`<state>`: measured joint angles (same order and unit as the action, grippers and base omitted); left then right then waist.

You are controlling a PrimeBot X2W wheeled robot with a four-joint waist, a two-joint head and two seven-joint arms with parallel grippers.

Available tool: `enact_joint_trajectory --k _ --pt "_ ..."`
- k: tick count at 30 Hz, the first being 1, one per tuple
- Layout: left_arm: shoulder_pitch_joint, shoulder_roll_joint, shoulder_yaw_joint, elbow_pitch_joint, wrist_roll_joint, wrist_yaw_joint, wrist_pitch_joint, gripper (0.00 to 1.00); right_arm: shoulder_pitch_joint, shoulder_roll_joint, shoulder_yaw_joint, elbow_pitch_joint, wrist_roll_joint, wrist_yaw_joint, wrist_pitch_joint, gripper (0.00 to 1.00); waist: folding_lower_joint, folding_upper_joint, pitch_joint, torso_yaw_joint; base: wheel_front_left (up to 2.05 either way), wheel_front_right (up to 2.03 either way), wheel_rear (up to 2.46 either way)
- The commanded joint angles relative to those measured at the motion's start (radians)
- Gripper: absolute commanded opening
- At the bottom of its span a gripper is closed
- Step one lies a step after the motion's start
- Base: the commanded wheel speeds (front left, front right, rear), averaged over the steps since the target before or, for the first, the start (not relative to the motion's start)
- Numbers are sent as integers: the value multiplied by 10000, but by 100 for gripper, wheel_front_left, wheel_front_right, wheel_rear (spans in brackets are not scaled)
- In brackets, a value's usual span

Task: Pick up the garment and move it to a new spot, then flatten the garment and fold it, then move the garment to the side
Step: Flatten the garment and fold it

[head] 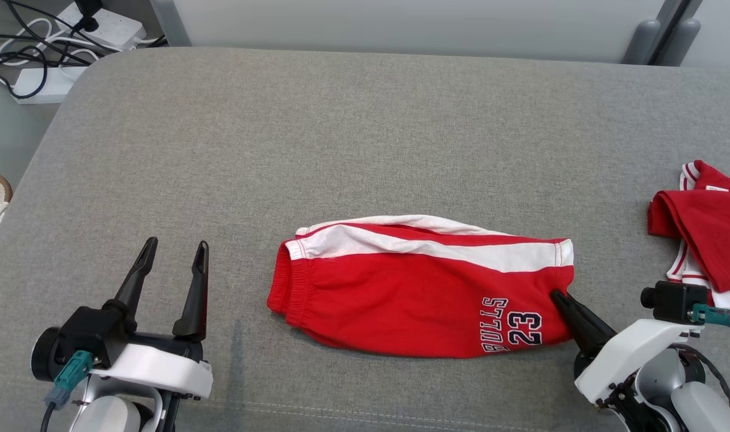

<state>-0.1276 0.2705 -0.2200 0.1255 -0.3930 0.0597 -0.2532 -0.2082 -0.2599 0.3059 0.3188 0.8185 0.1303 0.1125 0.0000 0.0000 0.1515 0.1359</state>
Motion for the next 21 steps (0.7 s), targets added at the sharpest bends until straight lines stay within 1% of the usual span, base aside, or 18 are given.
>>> enact_joint_trajectory --k 1,9,11,13,16,17,21 --pt "-163 133 527 -83 222 -141 -85 100 45 -131 166 -149 7 4 -163 0 0 0 -7 4 0 0 0" --pt "-236 -177 887 188 594 -591 -85 100 -50 -179 132 -98 46 4 -302 0 0 0 54 49 0 0 0" --pt "-294 -248 967 187 683 -705 -85 100 -106 -63 56 -194 179 4 -395 0 0 0 93 82 0 0 0" --pt "-343 -341 1029 248 738 -795 -85 100 -162 215 -102 -383 408 4 -493 0 0 0 143 142 0 0 0" --pt "-453 -517 1128 399 748 -907 -85 100 -276 677 -16 -987 453 4 -538 0 0 0 197 294 0 0 0" --pt "-453 -517 1128 399 748 -907 -85 100 -276 677 -16 -987 453 4 -538 0 0 0 197 294 0 0 0" --pt "-628 -657 1171 565 868 -1077 -85 100 -480 1322 643 -1928 123 4 -423 0 0 0 220 527 0 0 0"
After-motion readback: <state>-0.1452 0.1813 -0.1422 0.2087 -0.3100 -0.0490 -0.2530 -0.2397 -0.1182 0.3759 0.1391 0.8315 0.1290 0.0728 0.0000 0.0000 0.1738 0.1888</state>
